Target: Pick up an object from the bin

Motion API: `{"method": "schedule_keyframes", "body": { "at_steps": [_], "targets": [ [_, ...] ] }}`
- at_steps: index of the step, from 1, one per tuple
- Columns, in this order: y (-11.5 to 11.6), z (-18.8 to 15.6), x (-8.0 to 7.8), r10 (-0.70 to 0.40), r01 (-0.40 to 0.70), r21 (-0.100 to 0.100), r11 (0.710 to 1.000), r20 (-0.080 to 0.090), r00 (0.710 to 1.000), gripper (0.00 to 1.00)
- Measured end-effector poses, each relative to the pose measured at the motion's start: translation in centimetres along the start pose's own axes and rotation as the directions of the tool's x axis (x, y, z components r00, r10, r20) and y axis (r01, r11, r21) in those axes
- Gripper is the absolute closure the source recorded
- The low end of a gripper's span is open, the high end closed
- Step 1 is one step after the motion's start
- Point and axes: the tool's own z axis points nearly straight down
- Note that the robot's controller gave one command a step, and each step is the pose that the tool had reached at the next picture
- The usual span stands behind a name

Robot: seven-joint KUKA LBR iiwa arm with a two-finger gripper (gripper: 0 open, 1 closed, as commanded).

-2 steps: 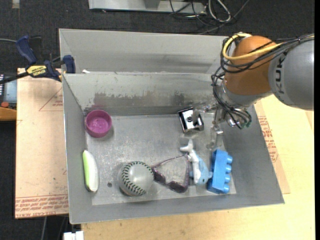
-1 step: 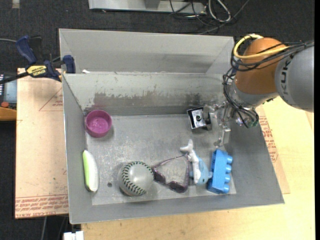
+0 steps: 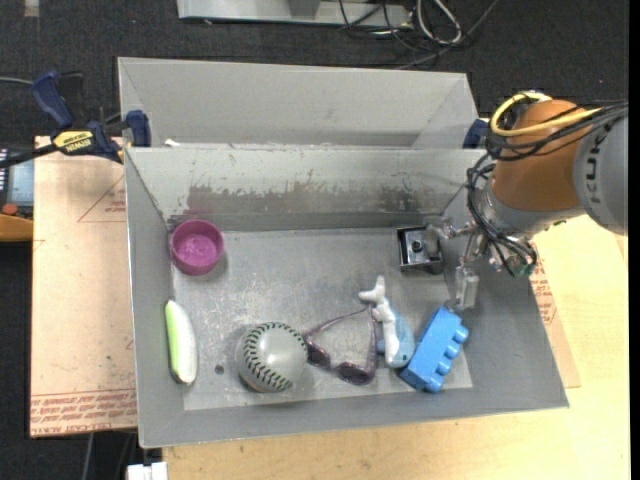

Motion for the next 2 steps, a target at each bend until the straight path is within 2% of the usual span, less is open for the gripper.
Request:
{"method": "schedule_keyframes", "body": {
  "at_steps": [1, 2],
  "targets": [
    [0.86, 0.40, -3.33, 0.013, -0.013, -0.002, 1.000, 0.004, 1.000, 0.00],
    [0.12, 0.61, -3.11, 0.029, -0.029, -0.004, 1.000, 0.017, 0.999, 1.00]
  ]
}}
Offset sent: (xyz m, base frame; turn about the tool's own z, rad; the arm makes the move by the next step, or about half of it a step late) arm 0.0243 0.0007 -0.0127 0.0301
